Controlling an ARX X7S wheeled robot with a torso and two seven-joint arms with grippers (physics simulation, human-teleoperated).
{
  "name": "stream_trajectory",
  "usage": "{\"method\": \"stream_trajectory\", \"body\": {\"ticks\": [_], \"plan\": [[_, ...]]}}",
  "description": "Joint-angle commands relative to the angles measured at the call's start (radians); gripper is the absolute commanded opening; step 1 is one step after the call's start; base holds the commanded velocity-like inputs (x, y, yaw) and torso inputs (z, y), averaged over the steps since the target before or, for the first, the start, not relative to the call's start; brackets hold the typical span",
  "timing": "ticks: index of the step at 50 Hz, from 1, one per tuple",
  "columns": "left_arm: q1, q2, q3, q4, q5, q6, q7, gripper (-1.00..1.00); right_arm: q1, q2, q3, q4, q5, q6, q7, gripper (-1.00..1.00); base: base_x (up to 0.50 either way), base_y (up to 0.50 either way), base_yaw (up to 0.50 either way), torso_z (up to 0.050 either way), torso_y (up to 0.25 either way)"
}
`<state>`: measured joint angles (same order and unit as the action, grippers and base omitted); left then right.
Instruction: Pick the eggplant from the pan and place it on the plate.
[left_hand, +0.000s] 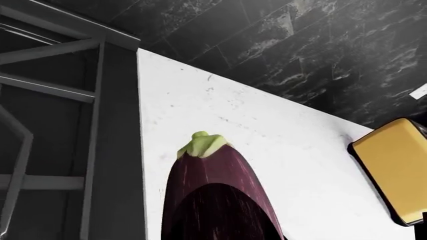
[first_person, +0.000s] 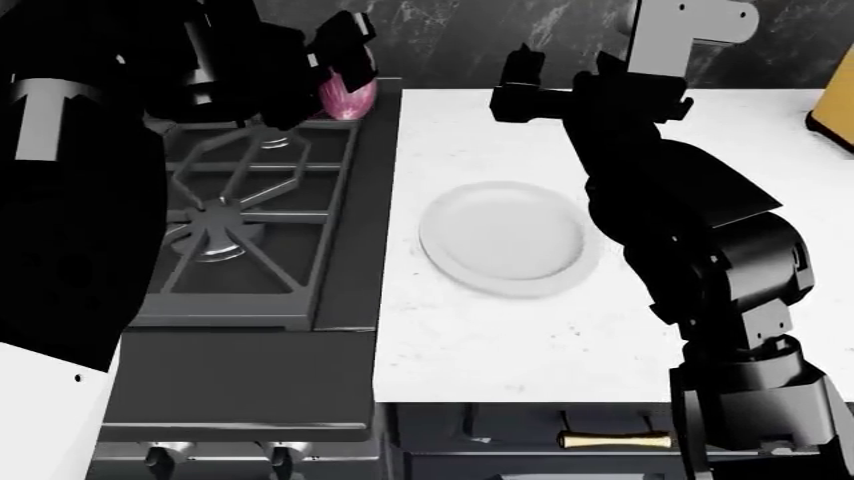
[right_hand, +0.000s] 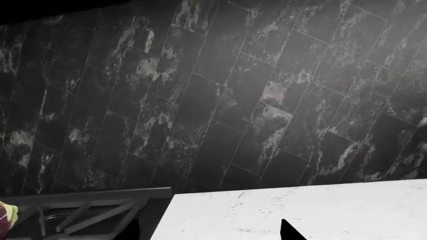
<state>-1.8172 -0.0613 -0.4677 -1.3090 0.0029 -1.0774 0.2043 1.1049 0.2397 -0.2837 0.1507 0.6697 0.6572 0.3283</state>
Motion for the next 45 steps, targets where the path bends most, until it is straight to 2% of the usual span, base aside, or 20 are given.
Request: {"method": "stream_trajectory", "body": {"ticks": [1, 45], "plan": [[-0.003, -0.001, -0.011, 0.001, -0.01, -0.001, -0.001, -1.0, -0.001, 0.003, -0.001, -0.003, 0.005, -0.001, 0.003, 1.0, 0.0, -0.14, 0.0, 0.0, 0.0], [-0.005, 0.0, -0.004, 0.001, -0.009, -0.018, 0.005, -1.0, 0.001, 0.007, -0.01, -0.001, 0.02, -0.006, 0.009, 1.0, 0.0, -0.14, 0.0, 0.0, 0.0]]}}
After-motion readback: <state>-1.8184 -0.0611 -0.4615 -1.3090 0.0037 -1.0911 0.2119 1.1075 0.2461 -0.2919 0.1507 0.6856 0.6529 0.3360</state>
